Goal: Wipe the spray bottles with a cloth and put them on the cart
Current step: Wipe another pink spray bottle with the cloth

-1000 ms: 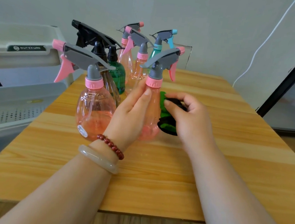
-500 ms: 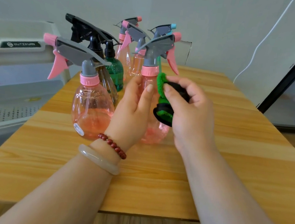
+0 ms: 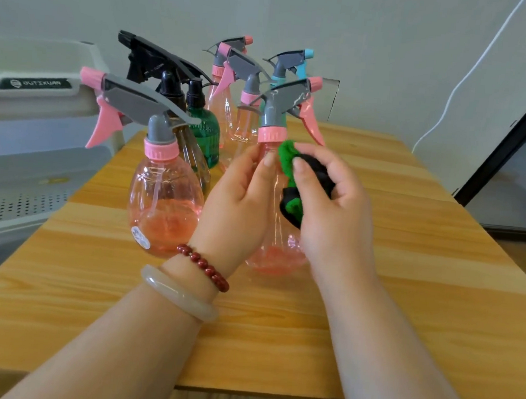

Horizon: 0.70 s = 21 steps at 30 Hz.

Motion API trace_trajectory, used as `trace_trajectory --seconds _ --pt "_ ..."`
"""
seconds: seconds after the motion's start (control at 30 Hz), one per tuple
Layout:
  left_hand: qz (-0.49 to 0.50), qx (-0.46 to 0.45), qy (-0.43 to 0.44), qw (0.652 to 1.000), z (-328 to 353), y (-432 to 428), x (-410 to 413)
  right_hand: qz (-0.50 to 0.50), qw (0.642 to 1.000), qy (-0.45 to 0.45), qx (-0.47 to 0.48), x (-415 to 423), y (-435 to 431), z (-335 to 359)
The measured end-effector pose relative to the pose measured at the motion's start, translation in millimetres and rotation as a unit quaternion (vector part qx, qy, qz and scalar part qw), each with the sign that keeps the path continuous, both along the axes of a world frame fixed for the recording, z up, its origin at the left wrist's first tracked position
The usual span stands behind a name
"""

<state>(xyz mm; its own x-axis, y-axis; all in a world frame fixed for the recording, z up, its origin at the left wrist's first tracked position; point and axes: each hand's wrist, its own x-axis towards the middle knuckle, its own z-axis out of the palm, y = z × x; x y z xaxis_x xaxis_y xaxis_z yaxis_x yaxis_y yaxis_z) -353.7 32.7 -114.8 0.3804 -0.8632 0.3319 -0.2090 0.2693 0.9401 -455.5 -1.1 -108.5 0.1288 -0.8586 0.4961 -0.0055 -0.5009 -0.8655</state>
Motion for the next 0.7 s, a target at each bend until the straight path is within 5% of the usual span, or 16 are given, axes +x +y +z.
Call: trace_trajectory --seconds 0.1,0.2,0.4,0.7 --pt "0.013 0.005 -0.006 1.000 2.0 2.1 2.8 0.032 0.994 -0.034 0.103 -5.6 -0.1 -1.8" --pt "0.015 0.008 0.006 1.000 1.8 0.1 5.5 0.087 0.990 -0.020 0.111 -10.0 1.5 -4.6" --pt "0.057 0.010 0.043 0.997 1.9 1.7 -0.2 -0.056 0.995 -0.006 0.081 -0.2 -6.5 -17.2" --pt "-0.102 0.076 -0.055 0.990 -6.9 2.6 -0.4 -0.083 0.980 -0.083 0.159 -1.0 -11.2 -15.6"
